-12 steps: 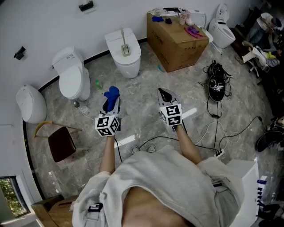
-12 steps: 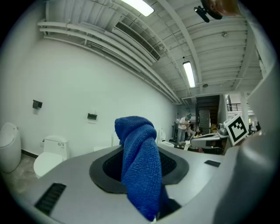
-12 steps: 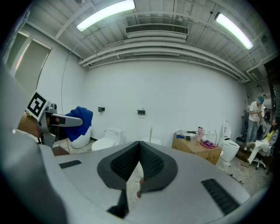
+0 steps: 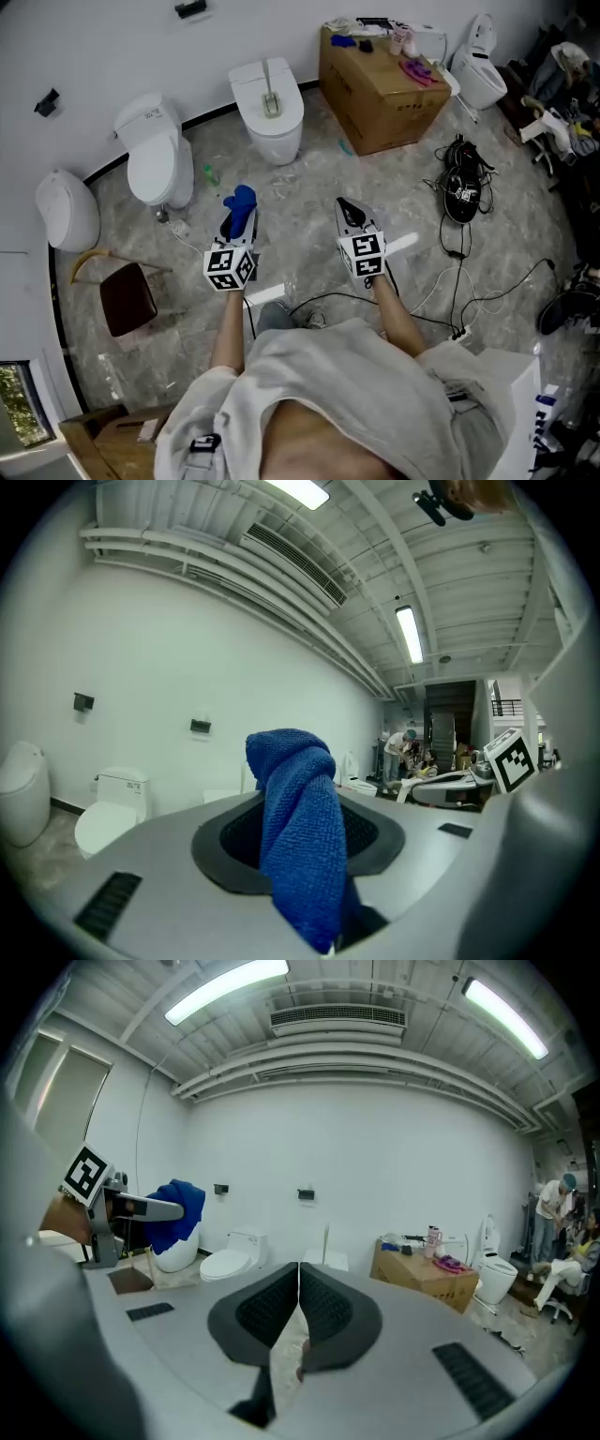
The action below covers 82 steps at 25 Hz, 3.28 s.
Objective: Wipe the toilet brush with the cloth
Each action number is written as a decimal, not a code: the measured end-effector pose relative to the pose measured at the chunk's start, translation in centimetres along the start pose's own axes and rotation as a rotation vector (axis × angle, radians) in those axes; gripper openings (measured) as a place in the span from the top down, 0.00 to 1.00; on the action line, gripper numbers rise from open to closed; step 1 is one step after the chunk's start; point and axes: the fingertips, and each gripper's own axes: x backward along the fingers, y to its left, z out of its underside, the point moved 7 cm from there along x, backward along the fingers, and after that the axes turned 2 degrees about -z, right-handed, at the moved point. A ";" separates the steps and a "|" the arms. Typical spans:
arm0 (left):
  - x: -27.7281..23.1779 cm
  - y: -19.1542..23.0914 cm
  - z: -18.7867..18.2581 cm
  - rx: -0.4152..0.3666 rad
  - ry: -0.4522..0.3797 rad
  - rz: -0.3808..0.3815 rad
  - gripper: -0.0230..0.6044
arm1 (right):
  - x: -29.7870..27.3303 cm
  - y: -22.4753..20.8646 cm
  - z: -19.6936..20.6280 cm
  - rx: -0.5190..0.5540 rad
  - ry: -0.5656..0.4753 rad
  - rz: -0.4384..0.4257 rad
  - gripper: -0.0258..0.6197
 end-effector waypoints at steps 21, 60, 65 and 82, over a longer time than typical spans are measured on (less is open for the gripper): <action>-16.1 15.1 -2.4 0.045 0.008 0.094 0.70 | -19.8 -1.4 -5.8 0.029 0.038 0.076 0.91; -41.5 24.8 -4.2 0.080 0.110 0.108 0.70 | -45.9 -11.9 -8.6 -0.018 0.107 0.043 0.91; -45.6 24.8 -3.6 0.095 0.139 0.072 0.70 | -50.3 -15.2 -8.9 -0.019 0.114 0.000 0.91; -53.1 26.2 -3.2 0.055 0.209 0.038 0.70 | -57.4 -19.8 -8.1 -0.072 0.154 -0.071 0.91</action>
